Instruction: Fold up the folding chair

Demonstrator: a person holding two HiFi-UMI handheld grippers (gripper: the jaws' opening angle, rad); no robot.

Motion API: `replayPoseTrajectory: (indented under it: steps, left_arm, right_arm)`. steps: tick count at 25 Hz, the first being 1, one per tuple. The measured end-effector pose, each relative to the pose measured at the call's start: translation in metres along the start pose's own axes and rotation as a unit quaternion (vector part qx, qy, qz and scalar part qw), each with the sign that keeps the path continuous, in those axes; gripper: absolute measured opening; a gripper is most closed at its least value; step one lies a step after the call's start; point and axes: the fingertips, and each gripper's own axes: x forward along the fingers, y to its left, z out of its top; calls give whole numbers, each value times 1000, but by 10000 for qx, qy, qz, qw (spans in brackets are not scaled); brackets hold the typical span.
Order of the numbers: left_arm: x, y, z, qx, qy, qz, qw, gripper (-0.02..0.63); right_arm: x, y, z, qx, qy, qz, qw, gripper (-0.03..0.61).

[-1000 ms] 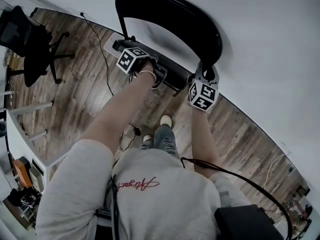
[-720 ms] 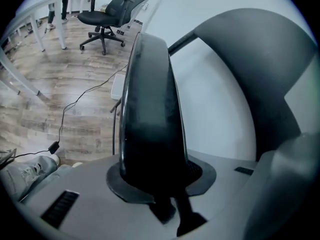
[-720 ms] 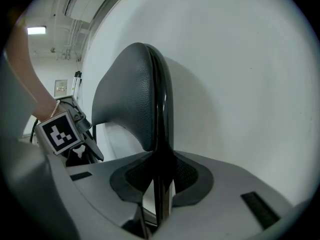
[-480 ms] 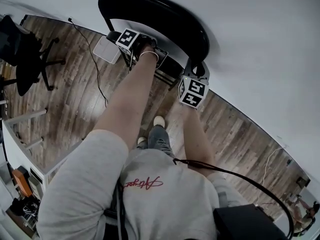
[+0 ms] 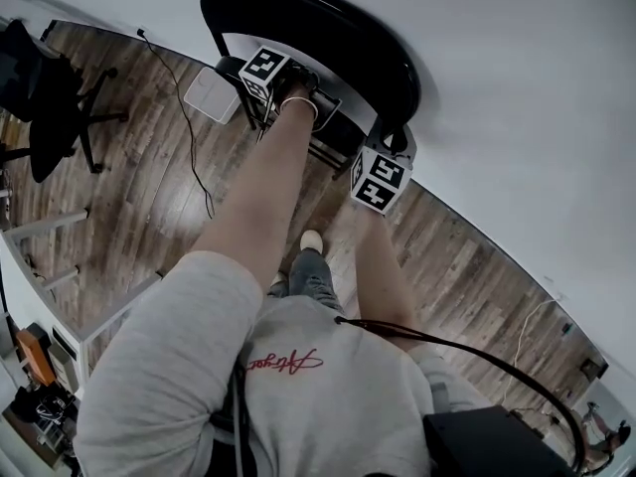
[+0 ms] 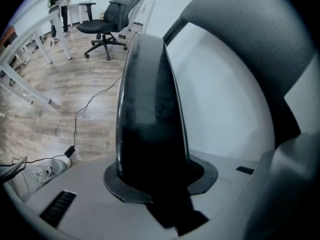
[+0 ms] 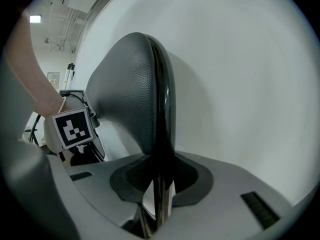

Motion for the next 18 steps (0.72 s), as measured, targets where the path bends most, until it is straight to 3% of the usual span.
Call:
replayPoseTrajectory:
  steps: [5, 7, 10, 13, 18]
  left_arm:
    - [-1, -1, 0, 208, -80, -199, 9996, 167]
    - [-4, -11, -3, 246, 131, -640, 9976, 198]
    - [-18, -31, -4, 103, 569, -1512, 9868, 335]
    - [-33, -28, 6, 653, 663, -1687, 9813, 344]
    - [-65, 4, 23, 1605, 258, -1955, 9671, 342]
  right_arm:
    - [0, 1, 3, -115, -100, 25, 9999, 72]
    - [2, 1, 6, -119, -179, 3, 9998, 72]
    - [1, 0, 7, -110, -230, 10, 9997, 72]
    - [0, -2, 7, -174, -241, 32, 9996, 73]
    - [-12, -2, 5, -441, -368, 44, 9983, 141]
